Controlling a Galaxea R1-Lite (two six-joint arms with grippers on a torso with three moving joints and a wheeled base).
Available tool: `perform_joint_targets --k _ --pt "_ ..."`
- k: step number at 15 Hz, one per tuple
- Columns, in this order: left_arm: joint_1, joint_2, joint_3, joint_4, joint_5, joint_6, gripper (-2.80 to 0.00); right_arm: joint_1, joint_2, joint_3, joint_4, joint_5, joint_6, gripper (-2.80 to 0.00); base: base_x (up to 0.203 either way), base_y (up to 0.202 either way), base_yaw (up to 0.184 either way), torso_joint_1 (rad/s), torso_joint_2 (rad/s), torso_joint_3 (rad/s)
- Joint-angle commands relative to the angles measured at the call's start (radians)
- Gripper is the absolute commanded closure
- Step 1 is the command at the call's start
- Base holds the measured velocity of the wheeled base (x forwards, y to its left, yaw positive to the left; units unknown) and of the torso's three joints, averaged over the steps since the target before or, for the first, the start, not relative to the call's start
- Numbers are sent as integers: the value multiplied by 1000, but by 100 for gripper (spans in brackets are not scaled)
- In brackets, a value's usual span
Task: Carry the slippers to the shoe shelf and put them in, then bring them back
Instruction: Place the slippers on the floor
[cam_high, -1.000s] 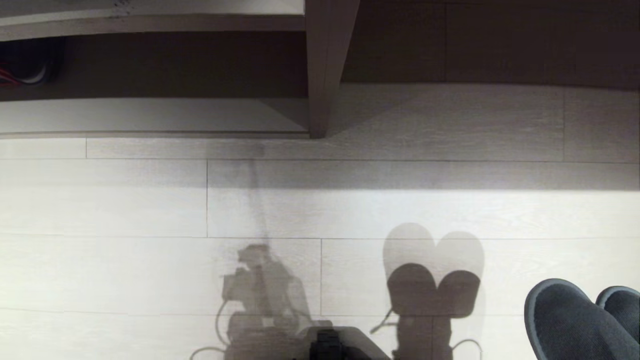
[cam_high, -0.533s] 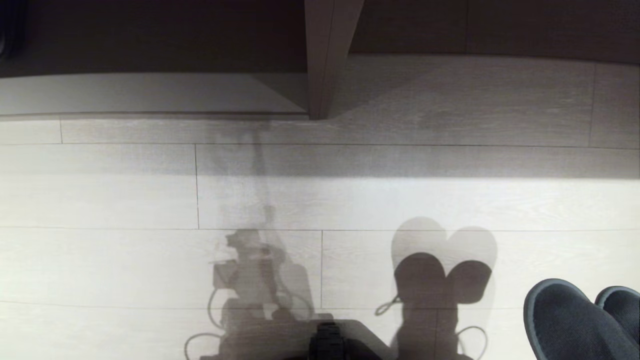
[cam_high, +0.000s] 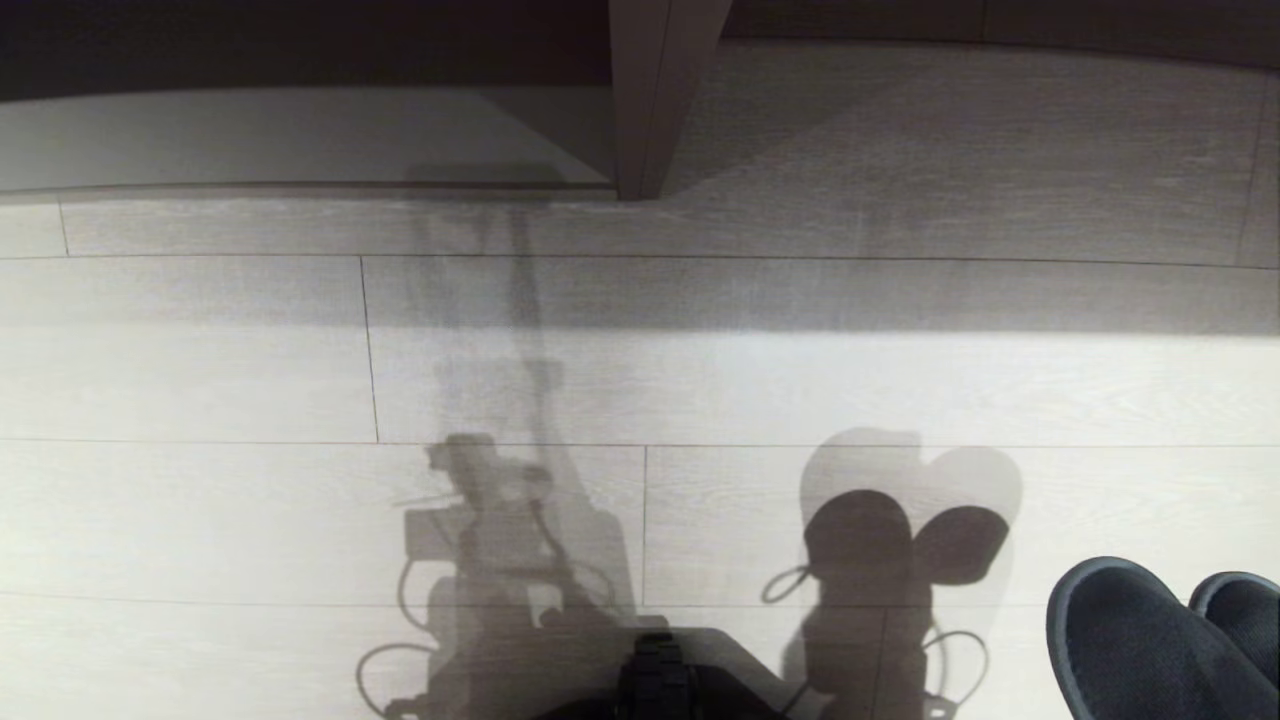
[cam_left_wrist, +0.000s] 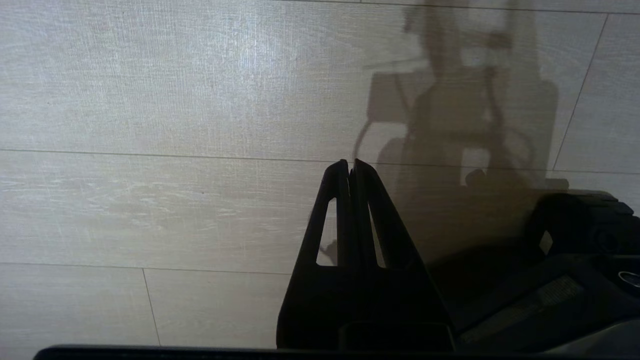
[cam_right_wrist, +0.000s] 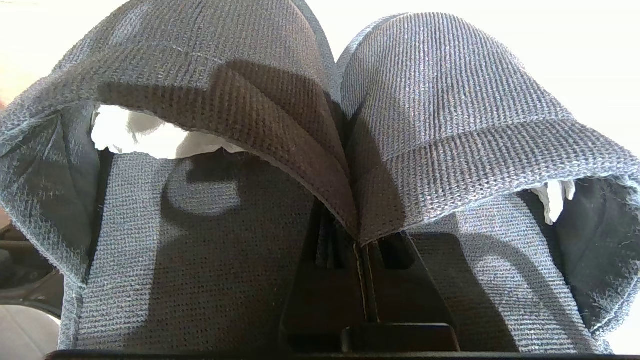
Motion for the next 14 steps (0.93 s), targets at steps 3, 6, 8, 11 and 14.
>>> perform_joint_targets --k 3,6,8,11,14 --pt "0 0 0 1 0 -1 0 -1 0 0 1 1 0 0 0 0 0 1 2 -14" --pt "0 -2 0 -2 0 -3 0 0 0 0 1 1 0 0 0 0 0 0 0 0" --pt "0 -2 0 -2 -1 -3 0 -1 0 0 1 1 0 0 0 0 0 0 0 0" --pt "0 -2 0 -2 -1 -3 0 1 0 0 1 1 1 0 0 0 0 0 0 0" --pt "0 -2 0 -2 -1 -3 0 0 0 0 1 1 0 0 0 0 0 0 0 0"
